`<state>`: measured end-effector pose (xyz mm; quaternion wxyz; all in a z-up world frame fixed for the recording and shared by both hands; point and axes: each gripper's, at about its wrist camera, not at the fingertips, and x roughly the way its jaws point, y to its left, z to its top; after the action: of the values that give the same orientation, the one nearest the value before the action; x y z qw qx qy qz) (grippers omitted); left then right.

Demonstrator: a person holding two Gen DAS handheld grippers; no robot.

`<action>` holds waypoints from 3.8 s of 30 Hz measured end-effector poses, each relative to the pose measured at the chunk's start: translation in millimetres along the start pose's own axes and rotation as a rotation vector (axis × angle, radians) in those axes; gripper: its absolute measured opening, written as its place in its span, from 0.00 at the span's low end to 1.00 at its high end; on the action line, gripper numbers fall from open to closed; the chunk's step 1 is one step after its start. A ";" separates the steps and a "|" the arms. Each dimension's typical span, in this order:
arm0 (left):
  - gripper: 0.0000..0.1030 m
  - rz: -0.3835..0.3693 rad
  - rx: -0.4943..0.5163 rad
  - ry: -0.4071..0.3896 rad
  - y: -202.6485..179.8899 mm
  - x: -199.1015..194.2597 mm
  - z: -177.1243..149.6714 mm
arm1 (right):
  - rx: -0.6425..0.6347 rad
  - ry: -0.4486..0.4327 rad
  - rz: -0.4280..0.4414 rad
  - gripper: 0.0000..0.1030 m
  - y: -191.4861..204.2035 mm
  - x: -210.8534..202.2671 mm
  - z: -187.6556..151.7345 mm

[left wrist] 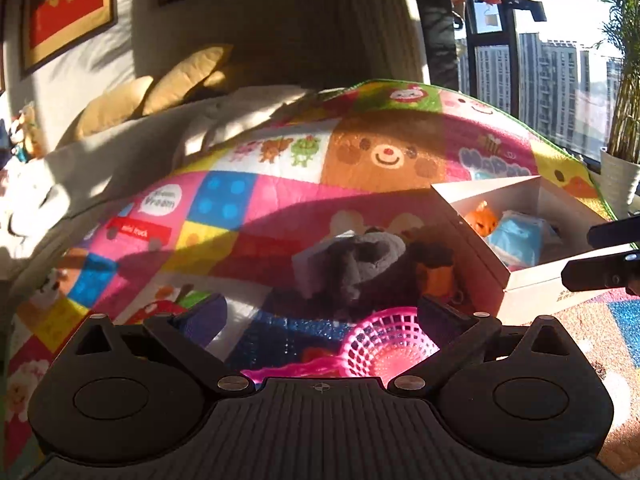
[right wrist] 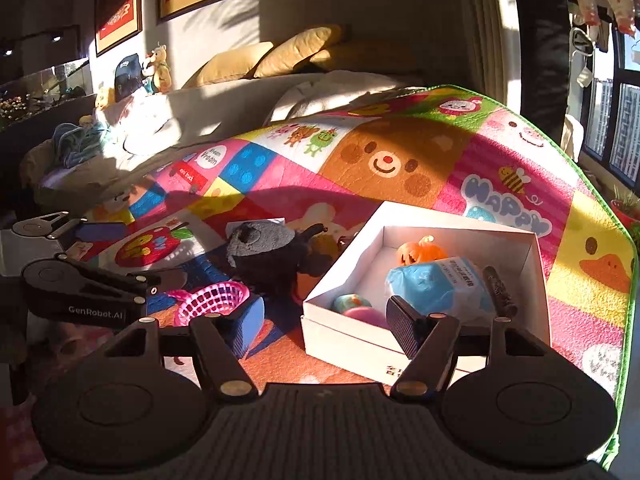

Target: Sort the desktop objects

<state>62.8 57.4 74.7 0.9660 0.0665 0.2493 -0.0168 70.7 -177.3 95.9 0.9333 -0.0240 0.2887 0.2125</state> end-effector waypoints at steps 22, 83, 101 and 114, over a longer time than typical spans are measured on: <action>1.00 -0.157 -0.018 0.044 -13.7 59.0 6.7 | 0.144 0.235 -0.061 0.07 -24.1 -3.3 -58.1; 1.00 0.068 -0.379 0.139 78.8 -14.8 -56.8 | -0.162 0.098 0.092 0.82 91.9 87.3 36.5; 1.00 -0.297 -0.171 0.146 -50.2 -33.0 -36.9 | -0.188 0.060 0.075 0.88 55.4 -40.2 -103.5; 1.00 -0.455 -0.004 0.149 -111.1 -43.0 -45.9 | 0.338 0.037 -0.177 0.65 -82.7 -71.8 -94.9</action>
<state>-4.1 -46.5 42.3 0.9165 0.0077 0.3283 -0.2286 1.2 -295.8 49.9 0.9335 0.1036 0.3343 0.0776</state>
